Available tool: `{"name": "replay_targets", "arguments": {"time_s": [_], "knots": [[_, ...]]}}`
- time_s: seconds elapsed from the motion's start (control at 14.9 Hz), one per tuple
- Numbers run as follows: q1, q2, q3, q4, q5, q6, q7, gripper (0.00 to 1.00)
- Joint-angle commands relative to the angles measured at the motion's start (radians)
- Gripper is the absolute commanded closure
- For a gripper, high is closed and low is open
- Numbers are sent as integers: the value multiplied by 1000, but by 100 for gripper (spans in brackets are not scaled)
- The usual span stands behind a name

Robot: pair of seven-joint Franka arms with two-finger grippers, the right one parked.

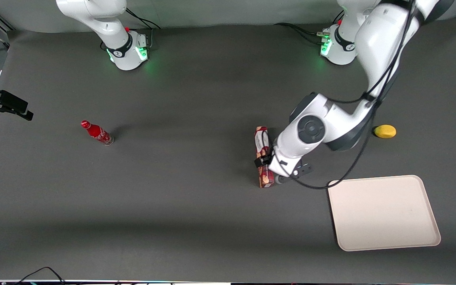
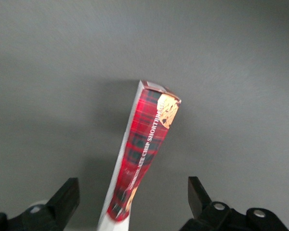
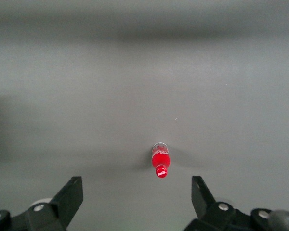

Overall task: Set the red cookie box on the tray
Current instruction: 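Move the open left gripper down over the red plaid cookie box, then close the left gripper on the cookie box and lift it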

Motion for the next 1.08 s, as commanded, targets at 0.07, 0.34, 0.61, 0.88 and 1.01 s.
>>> {"name": "replay_targets", "arguments": {"time_s": [0.07,0.34,0.61,0.88,1.01], "knots": [[-25,69,-9,7,70,92,-55,0],[-24,156,-9,10,264,228,-154,0],[-14,160,-3,10,276,224,-164,100],[-5,158,-2,15,277,218,-153,100],[18,140,-6,22,276,187,-148,100]]}}
